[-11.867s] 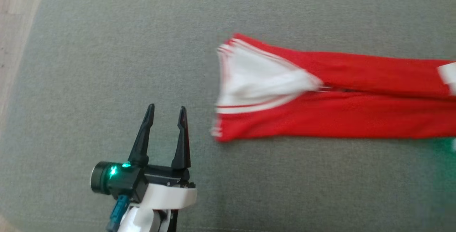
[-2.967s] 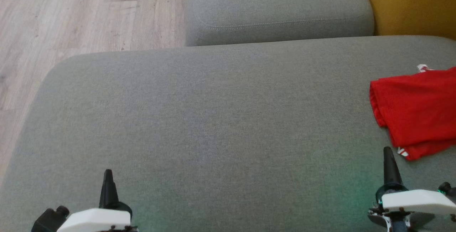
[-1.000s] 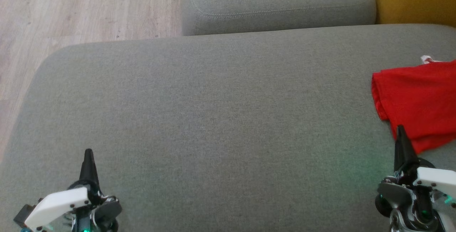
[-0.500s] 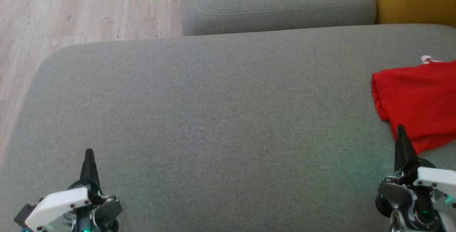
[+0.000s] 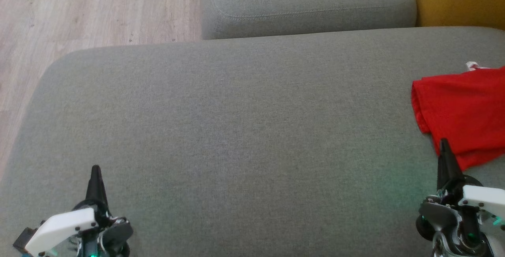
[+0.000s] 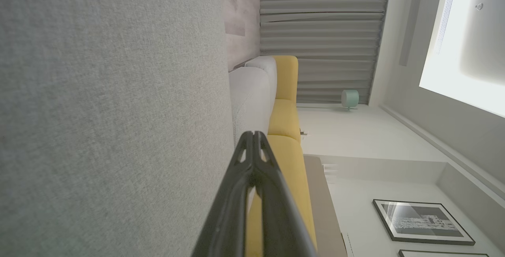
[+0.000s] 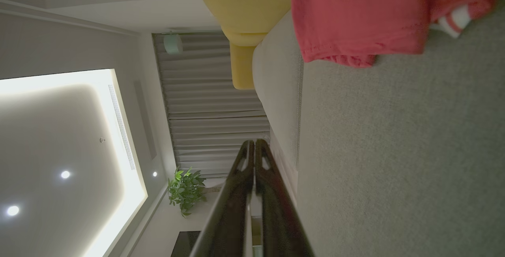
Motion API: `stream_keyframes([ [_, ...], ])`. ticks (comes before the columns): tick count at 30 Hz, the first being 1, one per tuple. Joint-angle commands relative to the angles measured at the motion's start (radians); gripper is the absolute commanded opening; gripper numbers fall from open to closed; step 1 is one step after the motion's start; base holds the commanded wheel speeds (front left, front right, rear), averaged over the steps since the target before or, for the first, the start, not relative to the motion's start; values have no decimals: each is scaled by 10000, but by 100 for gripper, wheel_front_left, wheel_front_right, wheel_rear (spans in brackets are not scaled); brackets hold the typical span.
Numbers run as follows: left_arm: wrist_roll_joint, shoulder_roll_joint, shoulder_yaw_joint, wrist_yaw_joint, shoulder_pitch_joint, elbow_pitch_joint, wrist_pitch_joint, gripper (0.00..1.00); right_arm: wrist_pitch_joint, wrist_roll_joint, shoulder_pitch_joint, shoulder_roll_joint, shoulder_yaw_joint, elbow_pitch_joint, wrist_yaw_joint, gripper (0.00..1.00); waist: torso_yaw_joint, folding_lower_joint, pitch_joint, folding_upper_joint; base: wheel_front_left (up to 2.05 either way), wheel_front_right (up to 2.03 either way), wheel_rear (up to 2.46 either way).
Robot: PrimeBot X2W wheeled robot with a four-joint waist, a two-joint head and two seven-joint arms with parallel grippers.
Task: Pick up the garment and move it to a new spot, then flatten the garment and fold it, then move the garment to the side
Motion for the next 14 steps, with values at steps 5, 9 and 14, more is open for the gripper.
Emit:
stream_keyframes([
  [5, 94, 88, 325, -65, -495, -292, 68, 0, 87, -41, -501, -118, 150, -317, -7, 0, 0, 0, 0, 0, 0, 0, 0],
  [9, 104, 80, 336, -65, -496, -291, 78, 0, 95, -49, -501, -111, 140, -316, -7, 0, 0, 0, 0, 0, 0, 0, 0],
  [14, 115, 70, 350, -65, -497, -291, 89, 0, 104, -59, -503, -103, 128, -316, -7, 0, 0, 0, 0, 0, 0, 0, 0],
])
